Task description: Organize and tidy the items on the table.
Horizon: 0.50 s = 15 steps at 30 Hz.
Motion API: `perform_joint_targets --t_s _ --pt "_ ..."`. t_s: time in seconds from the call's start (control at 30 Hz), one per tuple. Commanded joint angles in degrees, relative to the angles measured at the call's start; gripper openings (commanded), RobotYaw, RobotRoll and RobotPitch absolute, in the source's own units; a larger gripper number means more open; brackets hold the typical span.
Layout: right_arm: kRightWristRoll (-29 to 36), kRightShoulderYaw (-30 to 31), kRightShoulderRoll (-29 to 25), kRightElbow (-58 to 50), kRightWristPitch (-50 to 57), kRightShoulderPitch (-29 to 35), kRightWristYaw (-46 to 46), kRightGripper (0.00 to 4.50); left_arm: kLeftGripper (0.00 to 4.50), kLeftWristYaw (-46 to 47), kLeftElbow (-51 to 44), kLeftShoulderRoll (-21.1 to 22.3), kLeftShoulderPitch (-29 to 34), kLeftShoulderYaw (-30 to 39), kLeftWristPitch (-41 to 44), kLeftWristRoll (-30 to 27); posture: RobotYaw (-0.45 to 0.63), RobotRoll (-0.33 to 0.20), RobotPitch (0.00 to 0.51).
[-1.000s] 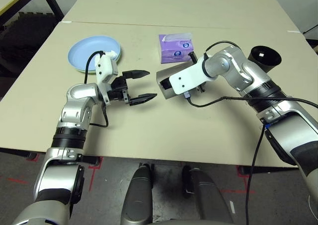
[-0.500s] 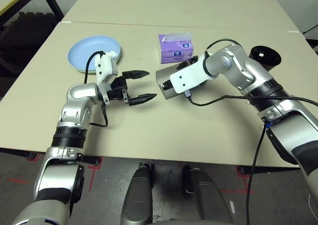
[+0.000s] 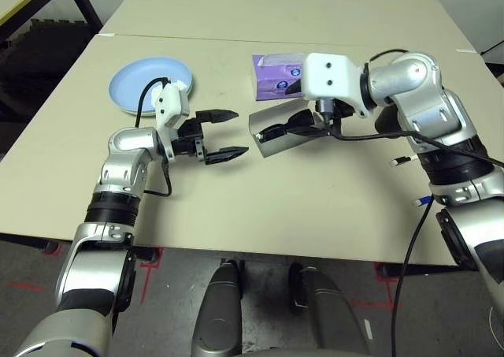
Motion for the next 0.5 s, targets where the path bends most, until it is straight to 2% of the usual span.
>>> perform_joint_targets --t_s 0.03,0.13,0.4,0.5 --pt "6.8 -5.5 1.9 -5.7 7.4 6.9 -5.7 4.47 4.50 -1.1 1.4 -0.4 -0.7 -1.0 -0.9 0.9 0.15 0.000 0.188" --pt "12.5 -9.6 5.4 -9.1 10.8 11.2 -10.5 4.47 4.50 -1.5 2.0 -0.3 -0.9 -1.0 -0.9 0.9 0.15 0.000 0.191" --pt "20.6 -16.6 13.3 -10.5 -3.4 24.3 -19.7 4.47 4.50 -1.8 3.3 -0.4 -1.2 -1.2 -1.3 1.3 0.14 0.000 0.203" --pt "21.6 -18.1 13.8 -9.4 -7.6 27.0 -21.9 4.47 4.50 -1.9 3.4 -0.3 -1.2 -1.2 -1.2 1.4 0.14 0.000 0.205"
